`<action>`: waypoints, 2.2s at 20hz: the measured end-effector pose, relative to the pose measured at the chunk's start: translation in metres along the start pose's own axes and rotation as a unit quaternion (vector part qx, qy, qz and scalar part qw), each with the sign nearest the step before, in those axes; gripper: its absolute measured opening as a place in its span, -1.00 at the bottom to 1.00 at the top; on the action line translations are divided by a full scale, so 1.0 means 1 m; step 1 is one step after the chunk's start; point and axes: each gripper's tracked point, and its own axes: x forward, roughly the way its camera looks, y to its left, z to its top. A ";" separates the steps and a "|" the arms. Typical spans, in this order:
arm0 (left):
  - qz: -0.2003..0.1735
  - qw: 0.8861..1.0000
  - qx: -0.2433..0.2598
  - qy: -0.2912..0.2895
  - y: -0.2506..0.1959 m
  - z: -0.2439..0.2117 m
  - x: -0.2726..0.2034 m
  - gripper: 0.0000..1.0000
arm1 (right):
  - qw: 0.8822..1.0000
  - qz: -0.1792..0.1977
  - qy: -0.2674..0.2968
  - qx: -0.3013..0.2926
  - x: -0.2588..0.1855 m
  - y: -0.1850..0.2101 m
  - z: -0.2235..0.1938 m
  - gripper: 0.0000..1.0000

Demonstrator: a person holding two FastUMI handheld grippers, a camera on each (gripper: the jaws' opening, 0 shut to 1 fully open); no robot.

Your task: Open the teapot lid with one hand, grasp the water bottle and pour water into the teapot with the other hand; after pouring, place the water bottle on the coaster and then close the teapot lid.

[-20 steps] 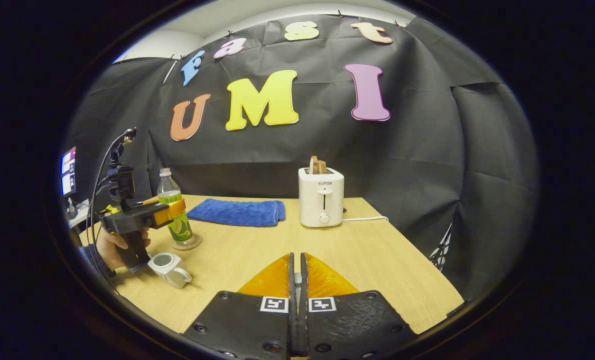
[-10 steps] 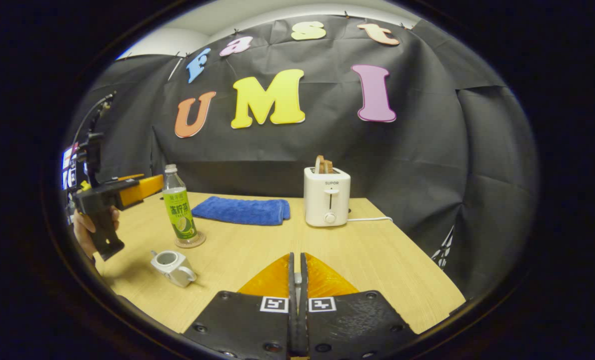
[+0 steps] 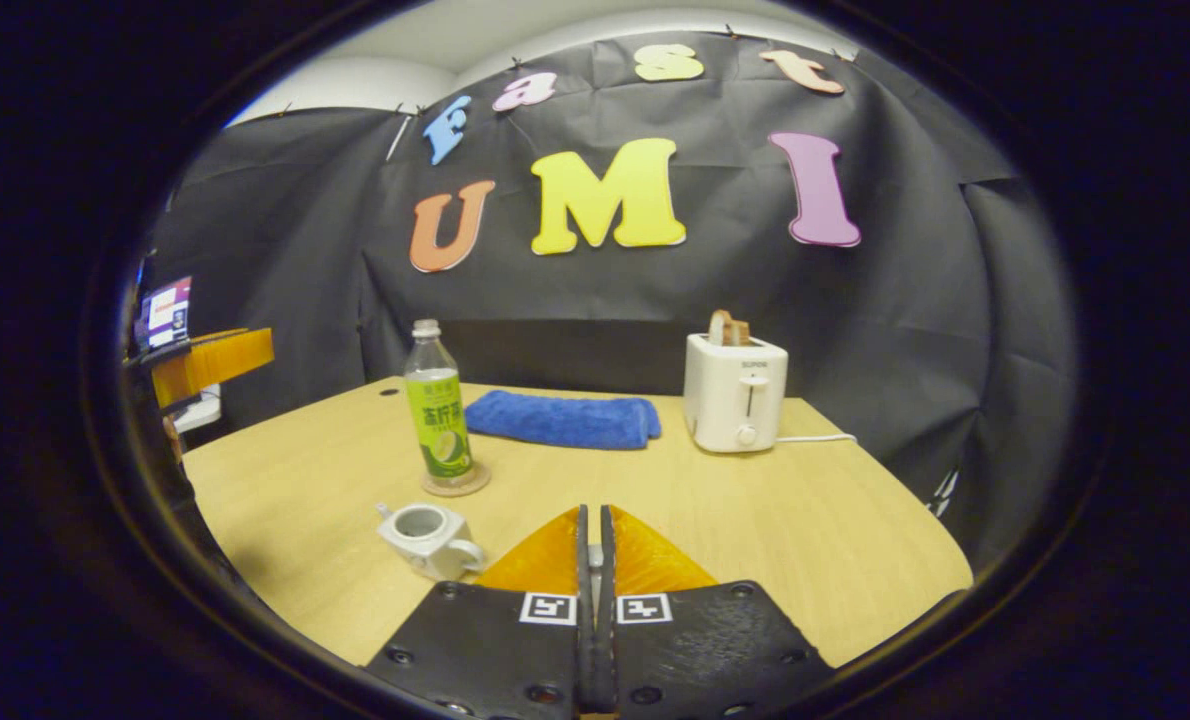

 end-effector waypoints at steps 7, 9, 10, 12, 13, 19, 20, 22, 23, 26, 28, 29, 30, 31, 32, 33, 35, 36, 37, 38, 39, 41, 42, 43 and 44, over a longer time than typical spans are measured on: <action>0.006 0.999 -0.031 0.028 0.026 0.000 -0.024 0.87 | 0.994 0.083 -0.066 0.029 0.004 0.097 0.055 -1.00; -0.006 0.998 -0.047 0.034 0.028 0.001 -0.030 0.87 | 0.993 0.090 -0.067 0.040 0.013 0.113 0.058 -1.00; -0.003 0.998 -0.049 0.032 0.035 0.004 -0.033 0.87 | 0.993 0.088 -0.064 0.038 0.018 0.118 0.057 -1.00; 0.005 0.999 -0.044 0.024 0.046 0.011 -0.036 0.87 | 0.995 0.076 -0.056 0.028 0.030 0.123 0.050 -0.99; 0.005 0.999 -0.039 0.023 0.050 0.011 -0.038 0.87 | 0.996 0.069 -0.053 0.028 0.035 0.124 0.044 -0.99; -0.031 0.998 -0.035 0.034 0.043 0.006 -0.039 0.87 | 0.999 0.028 -0.004 0.032 0.075 0.123 -0.012 -0.99; -0.030 0.998 -0.037 0.036 0.043 0.004 -0.040 0.87 | 0.999 0.028 0.003 0.031 0.079 0.121 -0.018 -1.00; -0.027 0.998 -0.037 0.041 0.045 0.001 -0.039 0.87 | 0.999 0.031 -0.001 0.033 0.082 0.121 -0.020 -1.00; -0.025 0.998 -0.036 0.044 0.046 -0.001 -0.038 0.87 | 0.999 0.030 0.001 0.031 0.082 0.121 -0.019 -0.99; -0.026 0.998 -0.039 0.049 0.045 -0.004 -0.037 0.87 | 0.999 0.031 0.000 0.018 0.081 0.125 -0.020 -1.00; -0.029 0.998 -0.038 0.050 0.043 -0.003 -0.037 0.87 | 0.999 0.036 0.009 0.018 0.082 0.128 -0.027 -1.00; -0.032 0.998 -0.037 0.047 0.041 -0.001 -0.037 0.87 | 0.999 0.033 0.012 0.018 0.081 0.128 -0.031 -1.00; -0.040 0.998 -0.037 0.044 0.037 0.000 -0.038 0.87 | 0.999 0.034 0.013 0.022 0.081 0.126 -0.034 -0.99; -0.046 0.997 -0.037 0.042 0.034 0.000 -0.039 0.87 | 0.999 0.034 0.010 0.024 0.081 0.126 -0.032 -0.99; -0.050 0.997 -0.037 0.041 0.032 0.001 -0.039 0.87 | 0.999 0.034 0.011 0.026 0.083 0.125 -0.032 -1.00; -0.051 0.997 -0.036 0.040 0.032 0.001 -0.039 0.87 | 0.999 0.034 0.012 0.026 0.083 0.127 -0.032 -0.94; -0.052 0.997 -0.035 0.042 0.031 0.000 -0.039 0.87 | 0.999 0.034 0.013 0.023 0.082 0.127 -0.032 -0.94; -0.052 0.997 -0.033 0.042 0.030 0.000 -0.039 0.87 | 0.999 0.035 0.011 0.021 0.082 0.128 -0.033 -0.88; -0.053 0.997 -0.032 0.041 0.030 0.001 -0.039 0.87 | 0.999 0.034 0.011 0.020 0.081 0.128 -0.033 -0.89; -0.054 0.997 -0.032 0.040 0.029 0.000 -0.039 0.87 | 0.999 0.029 0.013 0.020 0.081 0.126 -0.032 -0.89; -0.056 0.997 -0.032 0.038 0.028 0.002 -0.039 0.88 | 0.999 0.032 0.013 0.021 0.078 0.128 -0.032 -0.89; -0.060 0.997 -0.030 0.031 0.026 0.005 -0.041 0.87 | 0.999 0.028 0.019 0.015 0.075 0.130 -0.032 -0.40; -0.062 0.997 -0.028 0.030 0.024 0.005 -0.041 0.87 | 1.000 0.024 0.018 0.008 0.073 0.131 -0.030 -0.07; -0.063 0.997 -0.026 0.029 0.023 0.005 -0.041 0.87 | 1.000 0.021 0.016 0.002 0.070 0.132 -0.029 0.27; -0.065 0.997 -0.027 0.028 0.021 0.006 -0.042 0.87 | 1.000 0.029 0.010 -0.001 0.063 0.136 -0.026 0.60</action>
